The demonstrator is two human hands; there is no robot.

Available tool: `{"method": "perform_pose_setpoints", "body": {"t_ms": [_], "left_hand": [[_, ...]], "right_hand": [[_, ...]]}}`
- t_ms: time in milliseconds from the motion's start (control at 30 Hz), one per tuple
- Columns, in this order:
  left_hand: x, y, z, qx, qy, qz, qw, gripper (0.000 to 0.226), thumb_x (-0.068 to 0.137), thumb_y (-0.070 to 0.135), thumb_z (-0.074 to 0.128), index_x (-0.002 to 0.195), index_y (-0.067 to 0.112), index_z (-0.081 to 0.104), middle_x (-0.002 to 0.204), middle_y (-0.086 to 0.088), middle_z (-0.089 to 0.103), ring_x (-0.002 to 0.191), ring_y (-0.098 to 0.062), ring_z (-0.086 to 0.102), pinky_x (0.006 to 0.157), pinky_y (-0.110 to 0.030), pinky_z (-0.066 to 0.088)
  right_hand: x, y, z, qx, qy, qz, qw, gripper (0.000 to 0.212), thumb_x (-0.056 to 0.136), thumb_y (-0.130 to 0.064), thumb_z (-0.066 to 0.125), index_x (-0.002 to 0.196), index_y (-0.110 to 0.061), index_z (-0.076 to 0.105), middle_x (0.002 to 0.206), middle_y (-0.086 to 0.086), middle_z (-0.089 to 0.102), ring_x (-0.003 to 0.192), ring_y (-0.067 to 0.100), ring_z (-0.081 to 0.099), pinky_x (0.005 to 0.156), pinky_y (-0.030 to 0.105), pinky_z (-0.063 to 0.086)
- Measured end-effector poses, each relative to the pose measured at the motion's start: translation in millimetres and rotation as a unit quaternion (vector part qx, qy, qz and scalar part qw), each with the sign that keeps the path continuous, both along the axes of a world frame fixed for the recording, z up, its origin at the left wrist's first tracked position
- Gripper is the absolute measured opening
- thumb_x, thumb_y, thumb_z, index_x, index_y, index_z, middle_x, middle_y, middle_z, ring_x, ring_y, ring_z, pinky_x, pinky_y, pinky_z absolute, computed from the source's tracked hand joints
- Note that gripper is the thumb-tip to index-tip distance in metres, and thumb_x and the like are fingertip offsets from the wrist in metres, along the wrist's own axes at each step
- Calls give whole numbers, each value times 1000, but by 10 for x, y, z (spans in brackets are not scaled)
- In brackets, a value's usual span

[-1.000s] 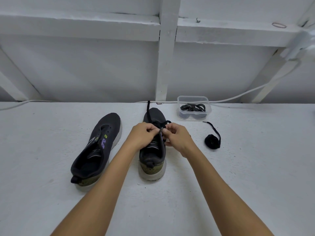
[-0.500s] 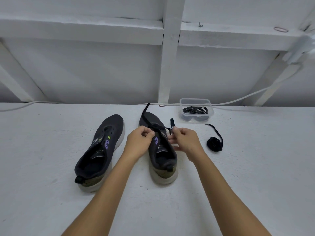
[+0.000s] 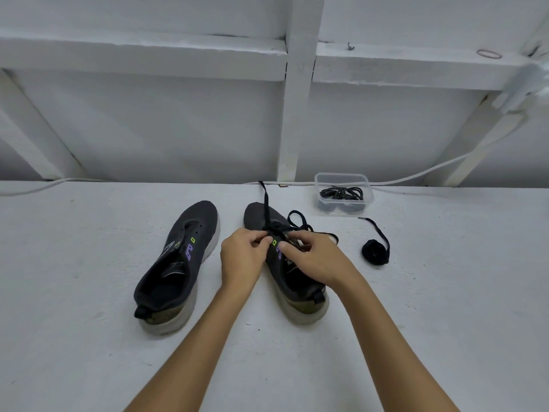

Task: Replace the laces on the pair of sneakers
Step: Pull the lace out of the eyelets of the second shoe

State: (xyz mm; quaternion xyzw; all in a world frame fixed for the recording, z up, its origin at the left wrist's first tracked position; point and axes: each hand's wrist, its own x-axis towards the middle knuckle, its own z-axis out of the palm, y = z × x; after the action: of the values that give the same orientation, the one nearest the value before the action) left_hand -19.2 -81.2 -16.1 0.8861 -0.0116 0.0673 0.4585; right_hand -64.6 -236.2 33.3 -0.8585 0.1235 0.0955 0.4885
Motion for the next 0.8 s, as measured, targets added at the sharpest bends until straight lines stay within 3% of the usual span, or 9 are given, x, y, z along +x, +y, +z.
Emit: {"method": "perform_pose_setpoints", "body": {"t_ms": [100, 167, 233, 333, 500, 567, 667, 733, 800], "left_hand": [[50, -19, -2, 38, -21, -19, 999, 11, 89, 20, 73, 95, 17, 81, 92, 1, 72, 84, -17, 65, 74, -28, 49], [119, -19, 29, 74, -15, -37, 996, 9, 90, 22, 69, 91, 17, 77, 93, 2, 69, 83, -17, 64, 74, -32, 50], [184, -31, 69, 140, -3, -73, 988, 10, 93, 23, 63, 91, 17, 70, 94, 4, 65, 84, -17, 62, 72, -31, 46], [258, -53, 133, 191, 20, -119, 974, 10, 96, 23, 54, 94, 15, 60, 95, 2, 60, 83, -20, 59, 71, -29, 38], [341, -27, 144, 106, 51, -119, 986, 8, 98, 21, 54, 94, 16, 58, 94, 0, 64, 79, -13, 56, 62, -20, 39], [311, -1, 119, 73, 52, -120, 989, 8, 99, 21, 57, 98, 15, 63, 94, 3, 66, 78, -7, 57, 62, -8, 39], [268, 31, 91, 43, 41, -102, 993, 9, 92, 19, 70, 96, 12, 72, 86, 6, 68, 73, 0, 58, 65, -2, 42], [266, 42, 103, 37, 39, -99, 994, 8, 88, 19, 74, 94, 13, 76, 86, 5, 71, 75, -2, 62, 71, -7, 47], [279, 38, 123, 62, 34, -107, 992, 6, 90, 21, 72, 93, 18, 75, 89, 5, 73, 82, -9, 66, 80, -25, 53]], "right_hand": [[-27, 23, 46, 2, 9, 22, 1000, 16, 87, -46, 74, 101, -42, 69, 91, -33, 62, 99, -5, 60, 80, 14, 42], [-53, 61, 57, -24, 3, 36, 999, 32, 85, -44, 76, 114, -34, 69, 91, -33, 59, 103, 1, 60, 82, 17, 43], [-66, 101, 59, -61, -1, 39, 997, 51, 85, -43, 76, 133, -30, 62, 109, -26, 60, 114, 5, 57, 88, 19, 39], [-62, 121, 39, -69, 0, 31, 997, 59, 86, -44, 75, 141, -30, 56, 134, -11, 61, 123, 9, 56, 94, 21, 41], [-77, 131, 14, -63, 0, 3, 998, 58, 87, -44, 73, 140, -29, 56, 131, -10, 62, 120, 12, 57, 94, 23, 43], [-89, 153, 10, -65, -3, -15, 998, 52, 88, -43, 73, 136, -29, 59, 124, -9, 64, 118, 13, 58, 89, 22, 41], [-93, 160, -10, -71, -4, -26, 997, 42, 88, -42, 72, 127, -28, 64, 105, -12, 62, 114, 15, 60, 88, 24, 43], [-93, 164, -14, -74, -4, -27, 997, 39, 89, -42, 71, 125, -26, 65, 97, -14, 56, 112, 15, 60, 89, 26, 45], [-90, 165, -16, -75, -6, -25, 997, 39, 89, -42, 71, 124, -26, 64, 96, -15, 55, 110, 15, 60, 91, 27, 46]]}}
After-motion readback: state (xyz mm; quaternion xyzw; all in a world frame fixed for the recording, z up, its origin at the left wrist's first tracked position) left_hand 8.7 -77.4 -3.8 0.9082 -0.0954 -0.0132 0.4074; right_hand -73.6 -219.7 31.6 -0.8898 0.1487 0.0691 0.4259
